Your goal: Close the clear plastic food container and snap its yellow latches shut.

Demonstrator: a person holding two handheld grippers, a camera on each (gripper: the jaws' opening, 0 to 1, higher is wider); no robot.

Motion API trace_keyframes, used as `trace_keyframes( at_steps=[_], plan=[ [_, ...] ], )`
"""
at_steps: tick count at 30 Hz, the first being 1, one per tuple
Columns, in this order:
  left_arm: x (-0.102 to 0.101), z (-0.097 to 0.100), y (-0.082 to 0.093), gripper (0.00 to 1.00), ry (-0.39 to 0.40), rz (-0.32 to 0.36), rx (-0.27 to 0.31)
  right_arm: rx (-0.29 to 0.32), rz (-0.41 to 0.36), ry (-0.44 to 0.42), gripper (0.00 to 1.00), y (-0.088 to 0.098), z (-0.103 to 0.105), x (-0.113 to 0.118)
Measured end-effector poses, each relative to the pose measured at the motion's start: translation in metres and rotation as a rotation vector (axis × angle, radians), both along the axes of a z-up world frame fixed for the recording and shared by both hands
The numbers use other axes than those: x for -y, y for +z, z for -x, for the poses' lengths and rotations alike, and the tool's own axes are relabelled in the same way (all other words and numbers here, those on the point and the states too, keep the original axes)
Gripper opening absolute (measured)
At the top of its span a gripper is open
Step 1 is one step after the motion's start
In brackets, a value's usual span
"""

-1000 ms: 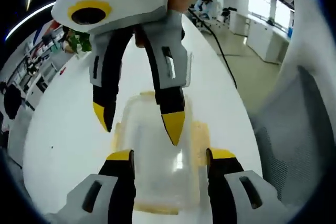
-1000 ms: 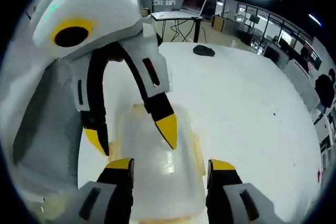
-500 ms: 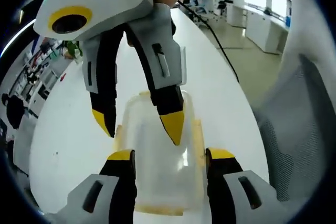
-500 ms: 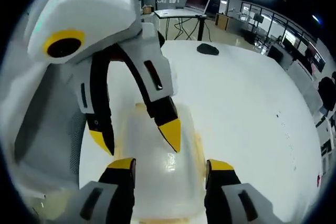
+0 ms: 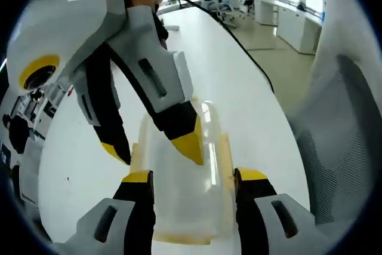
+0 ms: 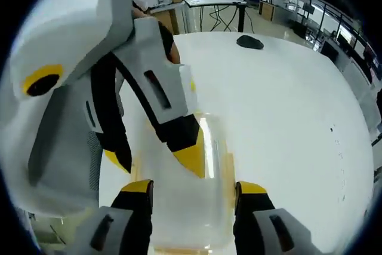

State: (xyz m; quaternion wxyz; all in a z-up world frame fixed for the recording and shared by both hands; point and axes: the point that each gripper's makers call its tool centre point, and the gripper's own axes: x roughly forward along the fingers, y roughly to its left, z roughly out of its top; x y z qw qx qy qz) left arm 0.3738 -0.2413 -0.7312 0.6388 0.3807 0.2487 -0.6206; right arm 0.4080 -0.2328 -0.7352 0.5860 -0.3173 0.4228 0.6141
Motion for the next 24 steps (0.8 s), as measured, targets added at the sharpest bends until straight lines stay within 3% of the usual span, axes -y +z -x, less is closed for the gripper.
trace_keyframes(
  at_steps=[8, 14, 18, 19, 20, 24],
  plan=[
    [0.0, 0.0, -0.001, 0.51, 0.007, -0.008, 0.004, -0.065, 0.048, 0.03, 0.54, -0.004, 0.001, -0.001],
    [0.0, -0.002, -0.001, 0.51, 0.011, -0.008, 0.017, -0.147, 0.024, 0.037, 0.54, -0.008, 0.0, 0.0],
    [-0.001, -0.002, -0.001, 0.5, 0.024, -0.004, 0.019, -0.207, 0.057, 0.029, 0.48, -0.009, -0.003, -0.001],
    [0.0, 0.0, -0.001, 0.5, 0.017, -0.012, 0.015, -0.227, 0.1, 0.025, 0.48, -0.013, -0.003, 0.006],
    [0.0, -0.001, -0.001, 0.5, 0.017, -0.016, 0.023, -0.217, 0.075, 0.047, 0.47, -0.017, -0.005, 0.002],
    [-0.001, -0.001, -0.001, 0.5, 0.022, -0.001, 0.016, -0.223, 0.095, 0.045, 0.46, -0.016, -0.001, 0.0]
  ],
)
